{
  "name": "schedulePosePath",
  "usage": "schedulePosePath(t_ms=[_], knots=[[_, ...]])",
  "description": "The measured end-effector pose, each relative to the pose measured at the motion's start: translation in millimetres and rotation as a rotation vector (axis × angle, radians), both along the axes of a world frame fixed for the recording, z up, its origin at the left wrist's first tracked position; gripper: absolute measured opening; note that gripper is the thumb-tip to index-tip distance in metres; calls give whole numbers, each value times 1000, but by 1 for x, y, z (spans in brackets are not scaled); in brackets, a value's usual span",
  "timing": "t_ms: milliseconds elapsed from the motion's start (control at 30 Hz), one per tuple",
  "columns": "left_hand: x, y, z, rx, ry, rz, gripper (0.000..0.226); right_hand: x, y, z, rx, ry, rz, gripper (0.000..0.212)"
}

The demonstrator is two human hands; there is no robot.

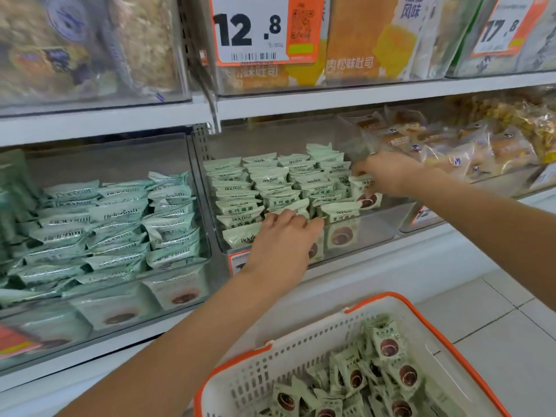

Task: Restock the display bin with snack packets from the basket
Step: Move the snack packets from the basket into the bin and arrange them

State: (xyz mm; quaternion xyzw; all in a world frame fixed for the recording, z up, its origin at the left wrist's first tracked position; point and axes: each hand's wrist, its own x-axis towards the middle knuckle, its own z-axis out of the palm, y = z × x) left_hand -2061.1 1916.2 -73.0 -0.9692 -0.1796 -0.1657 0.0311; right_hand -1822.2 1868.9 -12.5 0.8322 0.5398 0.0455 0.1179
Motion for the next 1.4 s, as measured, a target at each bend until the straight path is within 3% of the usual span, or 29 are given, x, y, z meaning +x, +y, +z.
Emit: schedulePosePath(t_ms=[133, 267, 467, 633, 733, 833, 900, 967, 1033, 1133, 1200, 1300, 1400], knots=[[-1, 1, 0, -8, -21, -6, 44, 2, 5, -14, 15, 81, 46, 36], [0, -1, 0, -20, -30, -6, 42, 3, 4, -16, 33, 107, 59, 41], [1, 2, -3, -14, -27, 0, 42, 12, 3, -24, 51, -51, 88, 39], [-2, 3, -3, 8, -15, -15, 44, 9, -4, -9, 157, 147, 20, 47], [-7, 3, -7, 81, -180, -86, 45, -5, -26, -4, 419, 213, -2, 33], [-9, -9, -13, 178, -381, -266, 37, -37, -65, -19, 944, 245, -23, 24], [-14, -25, -21, 219, -374, -386, 31, -66, -95, -48, 1176, 234, -64, 26], [-22, -41, -36, 188, -227, -490, 29, -96, -120, -97, 1226, 304, -135, 31], [-33, -59, -57, 48, 69, -482, 34, -125, -139, -156, 1070, 464, -247, 37], [-65, -80, -123, -306, 478, -142, 39, -172, -163, -243, 588, 688, -397, 39], [-95, -91, -172, -491, 623, 41, 37, -199, -174, -291, 298, 892, -451, 39], [-130, -99, -225, -625, 869, 99, 30, -237, -181, -341, -159, 1143, -525, 47], [-145, -91, -250, -720, 921, 174, 31, -281, -178, -369, -376, 1517, -622, 55]])
